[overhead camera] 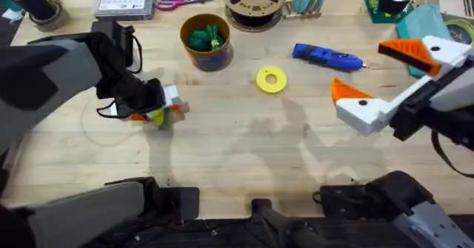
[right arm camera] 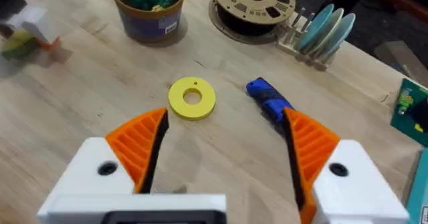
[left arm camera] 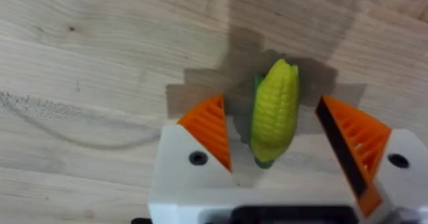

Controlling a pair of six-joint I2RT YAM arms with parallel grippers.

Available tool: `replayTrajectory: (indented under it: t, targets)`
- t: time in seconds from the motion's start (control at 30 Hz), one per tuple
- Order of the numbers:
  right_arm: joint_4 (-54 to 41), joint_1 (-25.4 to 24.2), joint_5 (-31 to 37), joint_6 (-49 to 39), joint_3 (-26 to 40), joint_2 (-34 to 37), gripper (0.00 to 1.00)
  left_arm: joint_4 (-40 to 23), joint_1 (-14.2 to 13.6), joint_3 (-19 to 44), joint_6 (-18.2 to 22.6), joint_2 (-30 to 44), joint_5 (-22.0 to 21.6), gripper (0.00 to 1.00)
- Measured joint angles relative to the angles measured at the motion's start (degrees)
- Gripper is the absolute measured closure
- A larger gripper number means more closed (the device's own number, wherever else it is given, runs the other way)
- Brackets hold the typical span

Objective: Pick up the gripper from the table and insert it into the empty holder that is missing its gripper. Then pick up a screw, insert it into the mounting hole, and use the screwdriver to tighten it. Finally, clean up the table by picking up the vegetable and placing it into the bucket.

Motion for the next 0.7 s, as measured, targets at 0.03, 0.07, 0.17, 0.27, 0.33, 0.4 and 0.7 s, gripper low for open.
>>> replayTrajectory:
  t: [0.03, 0.07, 0.17, 0.27, 0.33, 0.4, 0.7]
  targets:
    - [0.0, 0.0, 0.0, 0.0, 0.0, 0.0, 0.006, 0.0, 0.0, 0.0, 0.0, 0.5, 0.0, 0.229]
    - [0.0, 0.0, 0.0, 0.0, 0.0, 0.0, 0.006, 0.0, 0.0, 0.0, 0.0, 0.9, 0.0, 0.252]
    - [0.0, 0.0, 0.0, 0.0, 0.0, 0.0, 0.006, 0.0, 0.0, 0.0, 0.0, 1.2, -0.5, 0.325]
    - [0.0, 0.0, 0.0, 0.0, 0.0, 0.0, 0.005, 0.0, 0.0, 0.0, 0.0, 1.2, -0.6, 0.459]
    - [0.0, 0.0, 0.0, 0.0, 0.0, 0.0, 0.005, 0.0, 0.0, 0.0, 0.1, 1.2, -0.6, 0.606]
    - [0.0, 0.0, 0.0, 0.0, 0.0, 0.0, 0.005, -0.1, 0.0, 0.0, 0.2, 1.2, -0.6, 0.707]
    - [0.0, 0.0, 0.0, 0.0, 0.0, 0.0, 0.006, 0.0, 0.0, 0.2, 0.3, 1.2, -0.7, 0.979]
